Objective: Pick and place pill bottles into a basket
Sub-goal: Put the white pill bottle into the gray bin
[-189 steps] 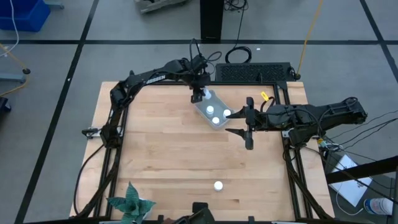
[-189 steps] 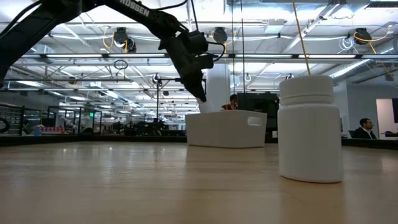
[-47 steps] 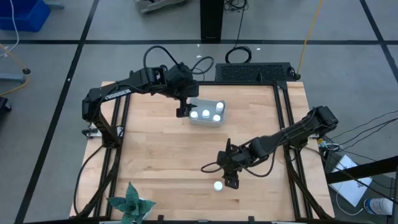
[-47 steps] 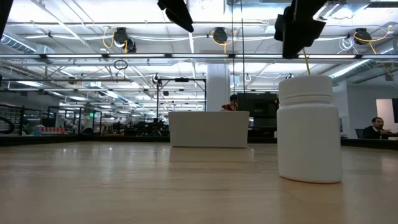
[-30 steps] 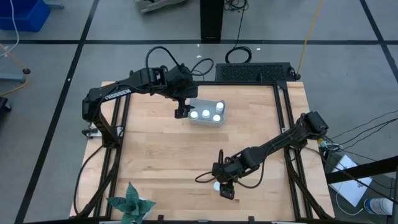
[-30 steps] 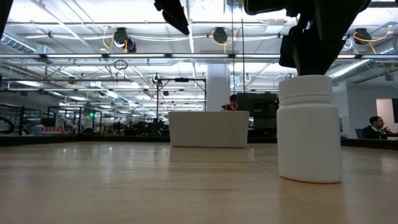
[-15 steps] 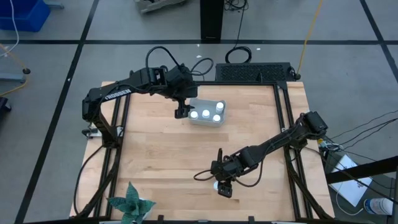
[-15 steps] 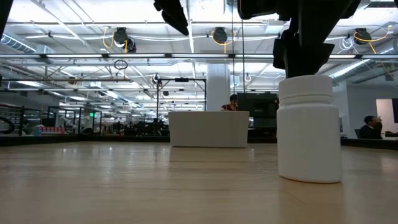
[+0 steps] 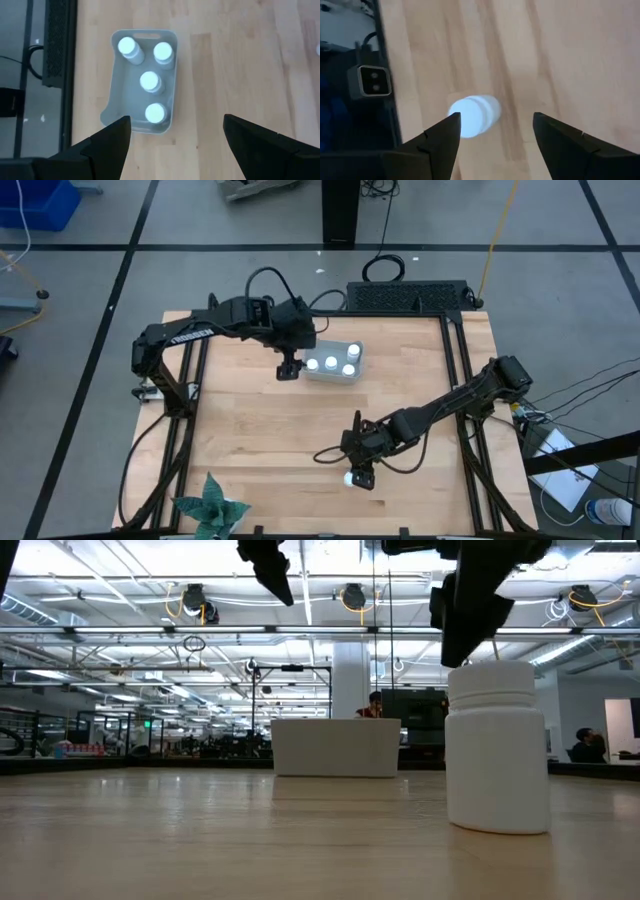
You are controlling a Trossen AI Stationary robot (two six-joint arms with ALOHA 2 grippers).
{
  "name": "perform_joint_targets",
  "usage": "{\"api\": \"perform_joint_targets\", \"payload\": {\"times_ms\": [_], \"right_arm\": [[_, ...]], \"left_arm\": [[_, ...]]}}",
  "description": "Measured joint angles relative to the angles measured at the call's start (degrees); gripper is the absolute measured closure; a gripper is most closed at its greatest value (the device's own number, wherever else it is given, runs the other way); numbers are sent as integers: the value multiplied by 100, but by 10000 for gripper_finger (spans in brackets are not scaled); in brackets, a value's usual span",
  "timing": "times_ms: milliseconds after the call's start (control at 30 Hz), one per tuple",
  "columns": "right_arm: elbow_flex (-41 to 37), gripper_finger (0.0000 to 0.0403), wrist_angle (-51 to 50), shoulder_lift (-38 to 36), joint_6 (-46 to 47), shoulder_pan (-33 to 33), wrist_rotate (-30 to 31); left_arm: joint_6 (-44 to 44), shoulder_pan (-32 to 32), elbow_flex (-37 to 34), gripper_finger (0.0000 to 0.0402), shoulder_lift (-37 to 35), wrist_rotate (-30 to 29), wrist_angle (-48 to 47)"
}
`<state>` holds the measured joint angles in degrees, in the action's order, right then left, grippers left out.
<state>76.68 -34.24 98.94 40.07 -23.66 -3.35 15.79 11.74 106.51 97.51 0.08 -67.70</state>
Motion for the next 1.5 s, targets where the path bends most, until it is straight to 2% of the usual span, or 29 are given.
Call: {"api": "perform_joint_targets", "payload": {"times_ms": [100,367,700,900,1133,1500], "right_arm": [[452,164,-493,84,-72,17,70],[2131,191,-1433,718,-682,-382,801],[3078,200,-3316,1986,-655,-472,324],[3273,200,-3142,2009,-535,-472,318],[3264,198,-3012,2022,-340,-487,-44],[3171,170,-2815,2017,-313,-496,-136]], "left_arm": [[0,-20,-18,78,3,-16,-11],[-2,21,-18,78,1,-20,-73],[-134,36,-18,78,1,-18,-286],[-137,36,-18,78,-67,-20,-274],[-141,35,-18,78,-61,-20,-324],[-109,35,-18,78,-61,-21,-326]]}}
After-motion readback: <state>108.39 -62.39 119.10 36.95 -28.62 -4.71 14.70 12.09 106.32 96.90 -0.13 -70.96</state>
